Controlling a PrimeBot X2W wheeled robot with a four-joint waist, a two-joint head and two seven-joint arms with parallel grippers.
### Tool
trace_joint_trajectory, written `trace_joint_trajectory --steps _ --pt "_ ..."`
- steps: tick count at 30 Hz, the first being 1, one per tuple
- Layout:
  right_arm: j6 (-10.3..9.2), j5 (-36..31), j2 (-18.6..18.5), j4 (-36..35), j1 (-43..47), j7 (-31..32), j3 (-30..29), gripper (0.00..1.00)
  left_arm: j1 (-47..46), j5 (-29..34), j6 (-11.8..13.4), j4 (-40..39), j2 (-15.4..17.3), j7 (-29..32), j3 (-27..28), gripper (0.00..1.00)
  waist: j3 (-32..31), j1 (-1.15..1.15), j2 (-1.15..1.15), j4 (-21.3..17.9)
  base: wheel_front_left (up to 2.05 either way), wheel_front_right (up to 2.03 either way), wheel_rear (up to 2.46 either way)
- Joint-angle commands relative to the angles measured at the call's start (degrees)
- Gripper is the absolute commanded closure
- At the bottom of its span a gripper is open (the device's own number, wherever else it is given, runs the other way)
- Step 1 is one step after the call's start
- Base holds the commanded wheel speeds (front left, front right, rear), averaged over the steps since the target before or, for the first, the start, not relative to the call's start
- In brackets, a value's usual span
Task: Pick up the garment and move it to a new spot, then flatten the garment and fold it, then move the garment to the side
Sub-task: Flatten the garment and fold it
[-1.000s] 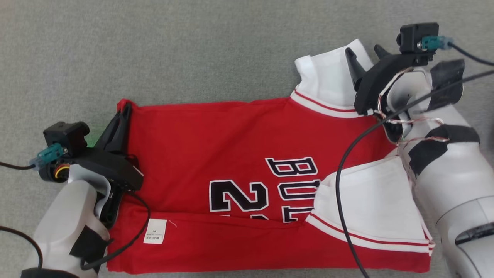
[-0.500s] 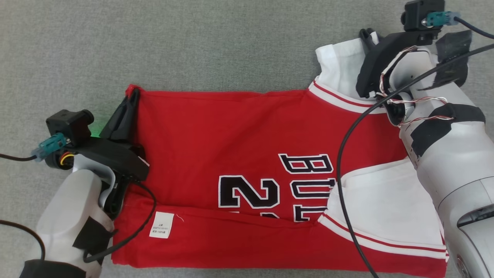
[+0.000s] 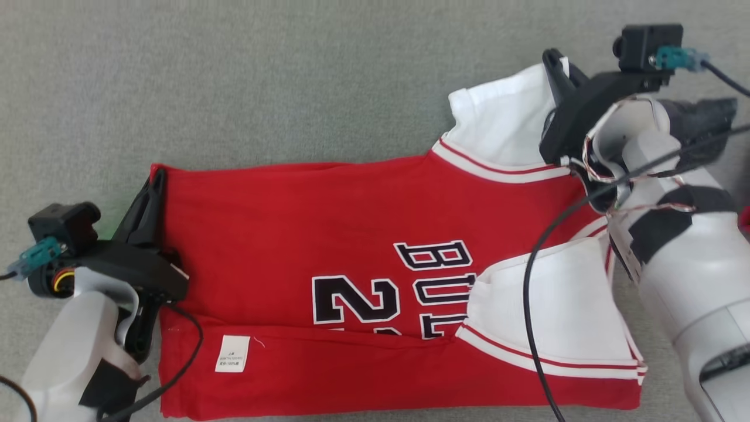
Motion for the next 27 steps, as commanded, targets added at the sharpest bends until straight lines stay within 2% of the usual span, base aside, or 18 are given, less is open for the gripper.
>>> trace_joint_trajectory --steps 1,12,18,22,27 --pt "-0.08 1.46 -0.86 -1.55 2.0 -0.2 1.2 1.0 1.65 0.42 0.07 -0.23 0.89 -0.04 0.78 1.0 -2.34 0.0 0.0 -1.44 0.0 0.0 0.0" --pt "-0.08 12.78 -8.07 -16.34 14.51 0.1 9.79 1.0 8.73 1.78 0.07 -3.46 0.79 -0.04 4.73 1.0 -8.04 0.0 0.0 -3.13 0.0 0.0 0.0" --pt "-0.07 17.47 -11.79 -23.35 22.6 -0.65 12.35 1.0 15.03 1.49 0.05 -7.65 -0.09 -0.04 3.54 1.0 -10.84 0.0 0.0 -3.12 0.0 0.0 0.0" --pt "-0.08 19.21 -13.78 -26.35 27.49 -0.86 13.32 1.0 18.94 0.91 0.06 -9.22 -0.49 -0.04 3.48 1.0 -12.42 0.0 0.0 -3.17 0.0 0.0 0.0" --pt "-0.07 20.26 -14.33 -27.97 31.35 -1.63 13.39 1.0 22.32 0.91 0.06 -9.82 -0.87 -0.04 4.71 1.0 -13.92 0.0 0.0 -3.24 0.0 0.0 0.0"
